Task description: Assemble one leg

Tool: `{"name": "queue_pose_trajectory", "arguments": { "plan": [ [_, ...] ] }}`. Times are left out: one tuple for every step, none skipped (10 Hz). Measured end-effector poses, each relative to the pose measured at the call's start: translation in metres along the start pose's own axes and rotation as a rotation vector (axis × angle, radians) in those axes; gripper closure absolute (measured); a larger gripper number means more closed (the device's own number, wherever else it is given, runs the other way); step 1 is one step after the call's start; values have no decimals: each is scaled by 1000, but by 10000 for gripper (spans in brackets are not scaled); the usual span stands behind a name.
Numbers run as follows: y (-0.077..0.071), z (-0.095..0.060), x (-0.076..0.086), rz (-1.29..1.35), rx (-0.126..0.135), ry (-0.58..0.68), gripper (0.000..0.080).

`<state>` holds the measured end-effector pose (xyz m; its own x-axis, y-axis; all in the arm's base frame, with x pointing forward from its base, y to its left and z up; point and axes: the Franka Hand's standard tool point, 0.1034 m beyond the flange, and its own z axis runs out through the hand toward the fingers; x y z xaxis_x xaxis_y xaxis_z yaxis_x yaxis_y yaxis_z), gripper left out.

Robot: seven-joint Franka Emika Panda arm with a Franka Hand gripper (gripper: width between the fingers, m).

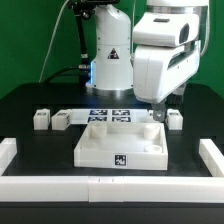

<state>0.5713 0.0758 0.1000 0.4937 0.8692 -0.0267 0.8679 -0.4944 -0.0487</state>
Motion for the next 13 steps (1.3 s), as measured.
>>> {"name": "queue_pose_trajectory", "arguments": {
  "plan": [
    [0,0,0,-4,1,-1,150],
    [0,0,0,-4,1,-1,150],
    [0,0,0,-5,1,-1,150],
    [0,0,0,-4,1,-1,150],
    [0,0,0,-4,1,-1,150],
    [0,0,0,-4,2,-1,150],
    [-1,1,-1,-7,-1,1,150],
    [-5,4,-3,-56,-25,20,150],
    [-15,9,-11,-116,-43,32,150],
    [-24,13,-21,-167,-41,28,150],
    [-29,18,-29,-223,-35,23,150],
    [-31,20,-33,-233,-29,20,150],
    [-30,20,-32,-233,-30,20,150]
  ]
}}
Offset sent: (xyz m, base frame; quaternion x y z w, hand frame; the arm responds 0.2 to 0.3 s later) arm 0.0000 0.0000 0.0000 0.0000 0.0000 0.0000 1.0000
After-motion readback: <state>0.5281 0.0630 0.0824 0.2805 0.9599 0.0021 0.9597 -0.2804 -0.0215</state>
